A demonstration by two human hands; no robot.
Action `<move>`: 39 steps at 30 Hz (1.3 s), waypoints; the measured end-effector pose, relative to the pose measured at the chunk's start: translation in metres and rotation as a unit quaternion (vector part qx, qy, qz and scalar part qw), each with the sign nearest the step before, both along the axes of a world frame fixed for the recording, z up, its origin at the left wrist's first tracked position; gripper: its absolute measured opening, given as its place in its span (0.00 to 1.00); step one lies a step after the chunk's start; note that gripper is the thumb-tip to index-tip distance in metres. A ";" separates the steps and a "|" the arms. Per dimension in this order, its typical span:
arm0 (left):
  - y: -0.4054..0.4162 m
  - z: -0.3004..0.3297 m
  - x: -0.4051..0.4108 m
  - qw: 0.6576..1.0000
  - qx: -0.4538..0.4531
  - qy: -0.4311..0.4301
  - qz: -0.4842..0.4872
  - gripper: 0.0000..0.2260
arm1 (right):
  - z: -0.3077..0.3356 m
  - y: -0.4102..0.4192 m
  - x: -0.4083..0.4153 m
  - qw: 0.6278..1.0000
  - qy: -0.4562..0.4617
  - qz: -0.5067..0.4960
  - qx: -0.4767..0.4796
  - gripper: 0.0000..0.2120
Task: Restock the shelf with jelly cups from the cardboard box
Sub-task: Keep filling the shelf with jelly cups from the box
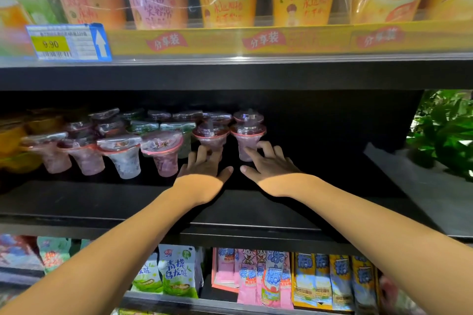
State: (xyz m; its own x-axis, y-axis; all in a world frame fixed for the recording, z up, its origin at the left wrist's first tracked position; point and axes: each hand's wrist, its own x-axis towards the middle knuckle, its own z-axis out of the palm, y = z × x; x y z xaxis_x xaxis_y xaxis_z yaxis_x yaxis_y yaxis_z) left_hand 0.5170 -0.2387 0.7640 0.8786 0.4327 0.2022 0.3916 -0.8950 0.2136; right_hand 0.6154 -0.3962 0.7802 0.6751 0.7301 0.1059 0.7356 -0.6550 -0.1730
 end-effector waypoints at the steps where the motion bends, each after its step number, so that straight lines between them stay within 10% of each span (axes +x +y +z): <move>1: 0.000 0.000 0.000 1.000 -0.002 0.004 0.001 0.28 | 0.000 -0.001 -0.002 1.000 0.002 -0.001 -0.002 0.29; 24: -0.006 0.001 -0.031 1.000 -0.018 -0.012 -0.022 0.27 | 0.007 -0.008 -0.038 0.999 0.028 0.030 0.005 0.31; 39: 0.003 -0.013 -0.210 0.990 0.059 0.000 0.128 0.31 | -0.007 0.020 -0.122 0.978 0.024 0.207 0.025 0.30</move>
State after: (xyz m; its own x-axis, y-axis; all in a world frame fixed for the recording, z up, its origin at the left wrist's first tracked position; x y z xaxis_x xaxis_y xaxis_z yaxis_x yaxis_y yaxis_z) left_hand 0.3071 -0.2355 0.7514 0.7434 0.6143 0.2646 0.6087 -0.7853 0.1131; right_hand 0.4935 -0.3765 0.7732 0.3274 0.9368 0.1230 0.9261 -0.2924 -0.2383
